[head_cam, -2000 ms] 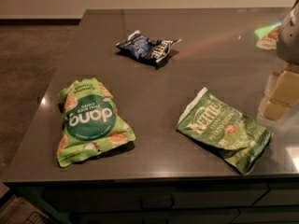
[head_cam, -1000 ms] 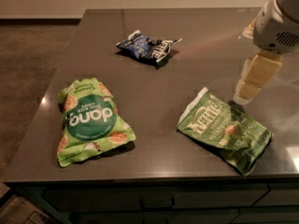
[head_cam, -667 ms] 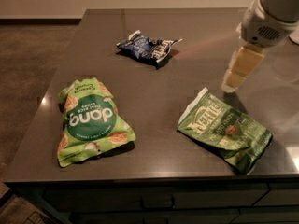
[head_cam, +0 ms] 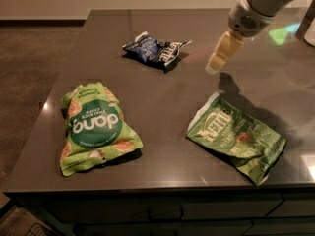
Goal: Move blue chip bag near green rice chip bag
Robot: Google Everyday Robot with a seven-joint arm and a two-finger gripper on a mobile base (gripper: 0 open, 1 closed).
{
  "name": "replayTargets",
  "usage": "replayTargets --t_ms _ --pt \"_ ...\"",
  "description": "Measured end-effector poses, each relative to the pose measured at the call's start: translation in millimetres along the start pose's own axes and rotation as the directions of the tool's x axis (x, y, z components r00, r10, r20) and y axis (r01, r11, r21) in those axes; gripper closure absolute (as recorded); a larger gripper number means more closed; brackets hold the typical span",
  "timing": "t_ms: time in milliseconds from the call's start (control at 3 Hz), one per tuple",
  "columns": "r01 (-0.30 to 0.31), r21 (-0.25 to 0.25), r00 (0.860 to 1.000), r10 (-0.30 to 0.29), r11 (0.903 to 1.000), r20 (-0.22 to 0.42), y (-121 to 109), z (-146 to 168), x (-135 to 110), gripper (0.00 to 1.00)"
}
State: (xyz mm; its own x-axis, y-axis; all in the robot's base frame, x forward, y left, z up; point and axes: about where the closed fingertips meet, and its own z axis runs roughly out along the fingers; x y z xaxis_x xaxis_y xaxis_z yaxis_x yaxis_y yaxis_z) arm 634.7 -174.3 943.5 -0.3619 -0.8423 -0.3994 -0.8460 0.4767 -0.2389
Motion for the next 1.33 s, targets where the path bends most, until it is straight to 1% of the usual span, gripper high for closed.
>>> replayTargets --t_ms 333,667,1000,1333 --pt "-0.025 -0.037 0.996 0.028 0.999 0.09 -11.5 31.3 -41.6 0.0" --pt "-0.053 -0.061 0.989 0.061 0.9967 0.132 -17.2 68.4 -73.2 0.0" --pt "-0.074 -0.074 0.987 0.084 0.9945 0.135 -21.7 107.0 -95.6 0.0" --pt "-0.08 -0.108 0.985 0.095 0.9909 0.142 -18.8 151.2 -126.4 0.0"
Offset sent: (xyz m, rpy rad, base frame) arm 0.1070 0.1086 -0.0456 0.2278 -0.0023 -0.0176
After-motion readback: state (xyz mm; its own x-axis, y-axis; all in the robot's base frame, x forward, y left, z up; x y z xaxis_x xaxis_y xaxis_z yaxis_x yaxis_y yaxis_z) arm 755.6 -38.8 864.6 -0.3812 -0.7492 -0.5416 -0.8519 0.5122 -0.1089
